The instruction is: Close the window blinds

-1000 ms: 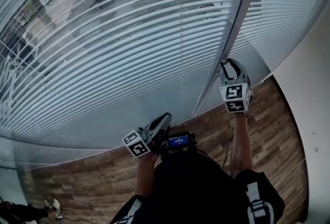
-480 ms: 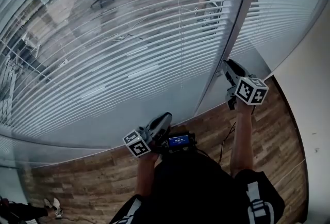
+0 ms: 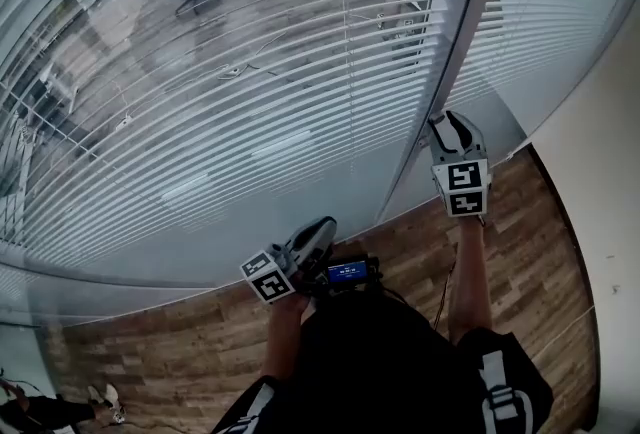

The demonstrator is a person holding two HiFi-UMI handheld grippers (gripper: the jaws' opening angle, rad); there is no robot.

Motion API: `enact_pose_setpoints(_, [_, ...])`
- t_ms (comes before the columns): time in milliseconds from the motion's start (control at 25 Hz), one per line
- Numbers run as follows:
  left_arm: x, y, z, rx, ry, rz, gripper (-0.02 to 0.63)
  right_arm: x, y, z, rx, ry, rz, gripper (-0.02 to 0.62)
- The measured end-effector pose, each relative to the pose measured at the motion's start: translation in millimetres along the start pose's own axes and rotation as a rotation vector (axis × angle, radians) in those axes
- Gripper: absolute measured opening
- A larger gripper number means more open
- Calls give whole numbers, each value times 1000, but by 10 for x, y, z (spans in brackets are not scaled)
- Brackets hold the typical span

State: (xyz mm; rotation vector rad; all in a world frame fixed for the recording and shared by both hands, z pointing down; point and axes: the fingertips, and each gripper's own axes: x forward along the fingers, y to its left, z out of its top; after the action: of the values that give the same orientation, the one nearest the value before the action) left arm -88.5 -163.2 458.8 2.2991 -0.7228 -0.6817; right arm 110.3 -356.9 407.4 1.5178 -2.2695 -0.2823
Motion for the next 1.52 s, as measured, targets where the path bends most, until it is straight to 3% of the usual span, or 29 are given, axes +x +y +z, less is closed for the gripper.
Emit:
enact_pose_setpoints(120, [-5, 10, 5, 2, -2, 2, 15, 10, 6, -1, -97, 28, -40, 153])
enact_pose_setpoints(240, [-21, 31, 19, 2, -6, 9, 15, 19, 12, -6, -57, 30, -28, 132])
enact_pose_setpoints(400, [-28, 39, 27, 3, -9, 10, 15, 28, -20, -29, 153, 2, 47, 130])
enact_pose_setpoints(640, [-35, 39, 34, 7, -7, 13, 15, 47, -61, -83, 603, -41, 203, 130])
enact_pose_setpoints(800, [-27, 29, 18, 6, -5, 14, 15, 56, -63, -97, 739, -74, 272, 130])
enact_pose_setpoints(920, [-29, 24, 11, 4, -2, 14, 15, 25, -52, -96, 638, -91, 256, 135])
enact_pose_setpoints(1120, [-25, 41, 3, 2, 0, 19, 15, -38, -76, -19, 235, -74, 84, 167])
enact_pose_setpoints(1280, [-8, 44, -17, 0, 6, 17, 15, -14, 8, 43, -15, -32, 16, 167])
enact_pose_setpoints(1400, [-8, 47, -13, 1, 5, 17, 15, 6, 20, 40, -121, -1, -26, 162])
enact_pose_setpoints(1520, [-20, 52, -1, 2, -1, 19, 15, 17, 29, 25, -115, 15, -30, 132])
